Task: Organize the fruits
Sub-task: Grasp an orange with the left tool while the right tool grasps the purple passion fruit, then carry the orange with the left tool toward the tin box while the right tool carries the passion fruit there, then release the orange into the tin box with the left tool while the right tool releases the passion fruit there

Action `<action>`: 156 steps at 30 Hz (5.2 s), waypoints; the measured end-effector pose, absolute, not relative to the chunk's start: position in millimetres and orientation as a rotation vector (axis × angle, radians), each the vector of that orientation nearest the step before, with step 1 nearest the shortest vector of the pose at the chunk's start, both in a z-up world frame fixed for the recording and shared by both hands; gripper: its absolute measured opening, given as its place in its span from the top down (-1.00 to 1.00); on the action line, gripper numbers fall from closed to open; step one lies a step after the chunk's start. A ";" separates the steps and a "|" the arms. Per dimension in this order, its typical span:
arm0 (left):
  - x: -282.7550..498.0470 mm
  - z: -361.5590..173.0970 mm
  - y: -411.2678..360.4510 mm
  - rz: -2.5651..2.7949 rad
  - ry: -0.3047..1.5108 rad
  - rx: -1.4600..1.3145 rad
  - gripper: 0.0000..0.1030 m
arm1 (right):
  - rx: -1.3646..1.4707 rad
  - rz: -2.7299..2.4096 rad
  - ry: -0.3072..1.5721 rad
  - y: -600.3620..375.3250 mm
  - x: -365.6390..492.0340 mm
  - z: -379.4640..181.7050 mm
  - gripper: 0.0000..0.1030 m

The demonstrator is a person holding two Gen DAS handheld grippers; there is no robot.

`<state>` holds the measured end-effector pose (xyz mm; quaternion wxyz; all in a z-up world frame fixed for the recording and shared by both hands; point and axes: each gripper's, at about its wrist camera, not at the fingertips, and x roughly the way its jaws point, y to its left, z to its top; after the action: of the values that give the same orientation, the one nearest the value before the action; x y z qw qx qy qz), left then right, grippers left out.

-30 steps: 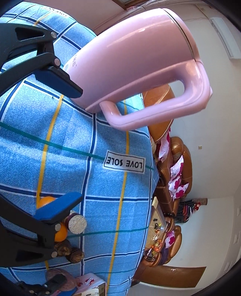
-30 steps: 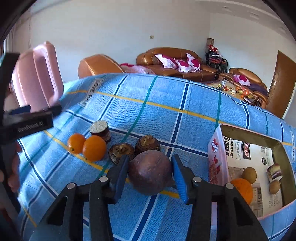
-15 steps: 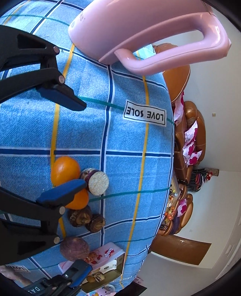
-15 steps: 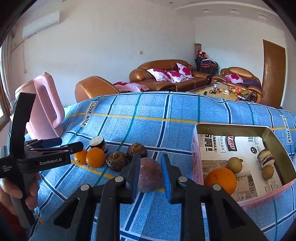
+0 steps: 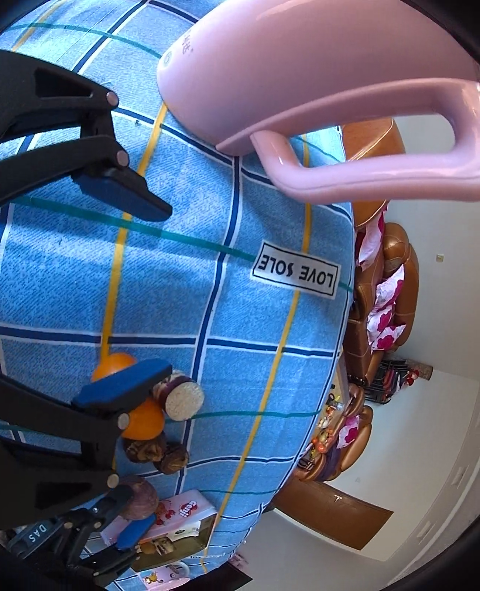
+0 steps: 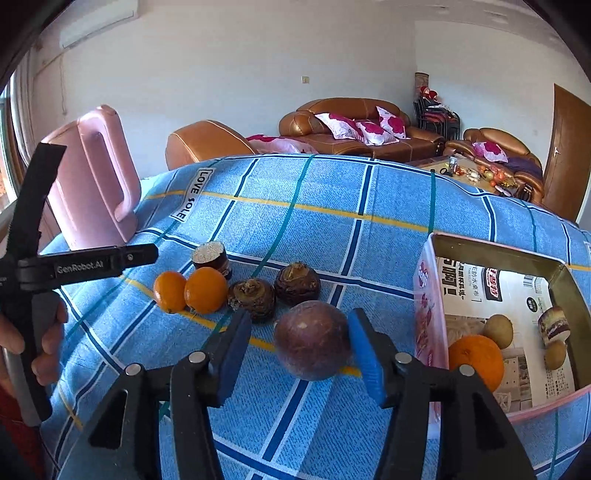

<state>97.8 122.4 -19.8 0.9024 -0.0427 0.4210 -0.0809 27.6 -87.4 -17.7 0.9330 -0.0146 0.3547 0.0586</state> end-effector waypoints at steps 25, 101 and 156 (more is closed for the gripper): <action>88.3 -40.8 67.5 -0.322 0.900 0.192 -0.44 | -0.028 0.079 0.752 -105.6 27.4 -13.0 0.04; 13.3 4.9 -62.6 -0.141 0.535 0.148 0.25 | -0.001 -0.170 0.446 -204.5 -44.0 13.2 0.04; 38.9 -14.6 -206.0 -0.416 0.688 0.206 0.25 | 0.098 -0.164 0.560 -303.7 10.5 1.5 -0.07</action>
<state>38.9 -206.0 -14.6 0.9151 0.1003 0.3344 -0.2020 10.6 -303.7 1.5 0.9566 0.0483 0.2758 -0.0808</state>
